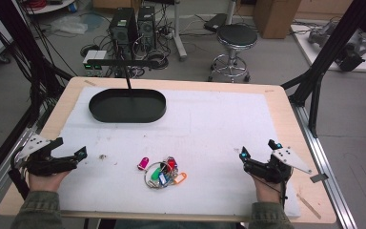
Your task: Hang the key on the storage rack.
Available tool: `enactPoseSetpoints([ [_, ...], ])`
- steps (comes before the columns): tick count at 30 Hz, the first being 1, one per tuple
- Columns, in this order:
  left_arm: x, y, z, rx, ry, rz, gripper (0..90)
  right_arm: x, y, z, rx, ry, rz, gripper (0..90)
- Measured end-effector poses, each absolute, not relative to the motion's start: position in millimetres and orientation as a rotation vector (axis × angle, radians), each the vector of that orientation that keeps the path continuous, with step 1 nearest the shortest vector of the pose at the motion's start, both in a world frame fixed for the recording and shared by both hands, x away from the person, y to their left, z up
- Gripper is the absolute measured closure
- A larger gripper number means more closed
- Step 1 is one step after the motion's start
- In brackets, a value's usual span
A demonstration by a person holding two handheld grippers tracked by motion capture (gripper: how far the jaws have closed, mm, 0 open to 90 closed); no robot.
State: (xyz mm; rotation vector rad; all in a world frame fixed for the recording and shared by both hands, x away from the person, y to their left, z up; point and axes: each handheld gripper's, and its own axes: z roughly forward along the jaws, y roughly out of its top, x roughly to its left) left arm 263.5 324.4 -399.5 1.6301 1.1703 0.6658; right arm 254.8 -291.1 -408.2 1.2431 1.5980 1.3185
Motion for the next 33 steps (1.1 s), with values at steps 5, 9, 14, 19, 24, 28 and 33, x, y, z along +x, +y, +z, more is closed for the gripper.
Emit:
enactPoseSetpoints([
  [5,264,315,-398,1.662,1.143,0.657,1.7,255,-291,-408,1.238,1.602,1.315,0.5],
  [9,265,307,-396,1.687,1.117,0.649,1.7,255,-291,-408,1.238,1.603,1.316,0.5],
  [14,267,295,-395,1.732,1.076,0.633,1.7,255,-291,-408,1.232,1.606,1.311,0.5],
  [19,268,284,-395,1.766,1.046,0.612,1.7,255,-291,-409,1.230,1.608,1.311,0.5],
  [24,268,274,-394,1.798,1.015,0.595,1.7,255,-290,-409,1.234,1.610,1.313,0.5],
  [28,268,266,-394,1.823,0.994,0.581,1.7,256,-290,-409,1.233,1.612,1.312,0.5],
  [33,270,258,-397,1.859,0.969,0.560,1.7,255,-291,-408,1.231,1.610,1.315,0.5],
])
